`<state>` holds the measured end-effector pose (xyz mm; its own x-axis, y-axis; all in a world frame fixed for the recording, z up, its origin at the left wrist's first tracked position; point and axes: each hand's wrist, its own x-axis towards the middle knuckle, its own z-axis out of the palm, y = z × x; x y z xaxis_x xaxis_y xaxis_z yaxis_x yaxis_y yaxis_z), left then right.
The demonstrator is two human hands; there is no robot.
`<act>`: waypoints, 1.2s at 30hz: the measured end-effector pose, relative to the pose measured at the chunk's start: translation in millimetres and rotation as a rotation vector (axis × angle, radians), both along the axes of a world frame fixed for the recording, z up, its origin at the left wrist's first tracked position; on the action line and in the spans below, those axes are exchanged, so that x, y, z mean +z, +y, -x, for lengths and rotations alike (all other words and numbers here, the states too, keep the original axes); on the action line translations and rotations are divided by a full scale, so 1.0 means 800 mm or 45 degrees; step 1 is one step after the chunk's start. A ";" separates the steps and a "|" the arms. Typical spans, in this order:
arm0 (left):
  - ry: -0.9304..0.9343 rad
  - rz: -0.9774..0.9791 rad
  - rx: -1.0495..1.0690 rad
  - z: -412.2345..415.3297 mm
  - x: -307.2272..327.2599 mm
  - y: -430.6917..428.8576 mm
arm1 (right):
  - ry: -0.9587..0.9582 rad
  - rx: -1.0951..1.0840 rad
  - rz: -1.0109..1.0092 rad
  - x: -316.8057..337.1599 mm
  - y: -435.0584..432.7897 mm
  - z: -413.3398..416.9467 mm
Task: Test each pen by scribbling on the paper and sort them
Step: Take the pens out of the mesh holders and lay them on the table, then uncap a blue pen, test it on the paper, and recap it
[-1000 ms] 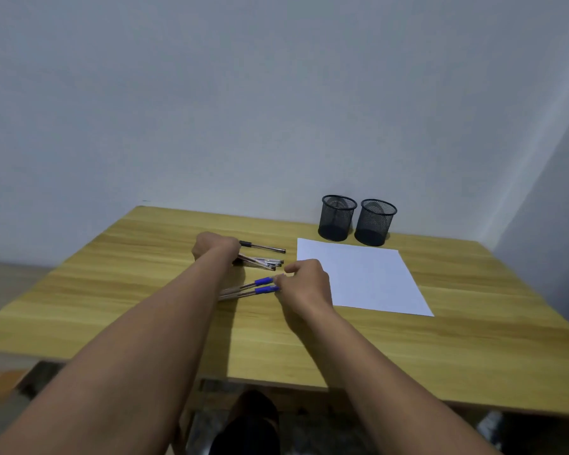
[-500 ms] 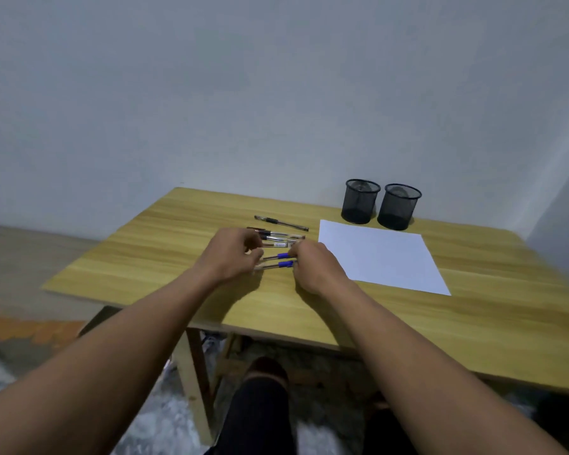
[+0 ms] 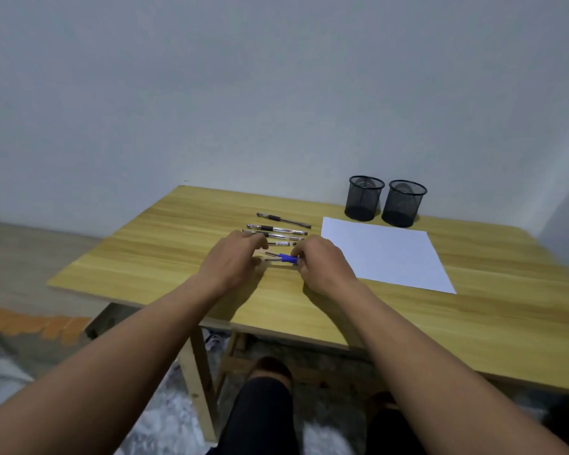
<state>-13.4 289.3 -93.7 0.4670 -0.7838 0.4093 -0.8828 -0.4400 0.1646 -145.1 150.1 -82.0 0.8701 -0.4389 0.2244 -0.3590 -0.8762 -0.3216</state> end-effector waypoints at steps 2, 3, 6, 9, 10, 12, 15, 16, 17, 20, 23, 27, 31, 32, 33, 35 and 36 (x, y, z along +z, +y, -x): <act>-0.019 0.066 -0.023 0.000 0.006 -0.007 | -0.067 -0.012 -0.044 0.009 -0.005 0.009; -0.027 0.076 -0.047 0.000 0.010 -0.011 | -0.098 -0.024 -0.070 0.014 -0.008 0.013; -0.044 0.088 -0.119 0.003 0.026 -0.021 | -0.162 -0.049 -0.139 0.023 -0.021 0.024; -0.163 0.129 -0.194 0.006 0.046 -0.032 | -0.173 -0.043 -0.133 0.029 -0.035 0.030; -0.208 0.137 -0.223 0.008 0.055 -0.037 | -0.185 -0.040 -0.139 0.032 -0.038 0.032; -0.280 0.157 -0.274 0.012 0.072 -0.049 | -0.227 -0.050 -0.158 0.040 -0.045 0.036; -0.378 0.293 -0.286 0.023 0.092 -0.068 | -0.284 -0.080 -0.180 0.052 -0.055 0.043; -0.358 0.402 -0.257 0.028 0.095 -0.075 | -0.313 -0.095 -0.199 0.056 -0.057 0.045; -0.285 0.533 -0.216 0.034 0.097 -0.081 | -0.357 -0.116 -0.248 0.060 -0.060 0.048; 0.137 0.806 -0.144 0.053 0.092 -0.098 | -0.565 -0.206 -0.545 0.070 -0.069 0.054; 0.569 0.684 -0.261 0.068 0.080 -0.114 | -0.758 -0.273 -0.857 0.080 -0.077 0.059; 0.653 0.642 -0.349 0.085 0.069 -0.131 | -0.884 -0.234 -1.227 0.085 -0.085 0.063; 0.627 0.853 -0.286 0.084 0.073 -0.142 | -0.957 -0.229 -1.522 0.086 -0.096 0.060; 0.576 0.881 -0.293 0.082 0.075 -0.144 | -0.971 -0.228 -1.578 0.087 -0.099 0.058; 0.502 0.887 -0.319 0.079 0.076 -0.147 | -0.982 -0.221 -1.616 0.089 -0.101 0.056; 0.370 0.873 -0.372 0.074 0.077 -0.150 | -1.002 -0.201 -1.644 0.091 -0.105 0.050; 0.335 0.868 -0.386 0.071 0.079 -0.151 | -1.010 -0.196 -1.636 0.092 -0.107 0.046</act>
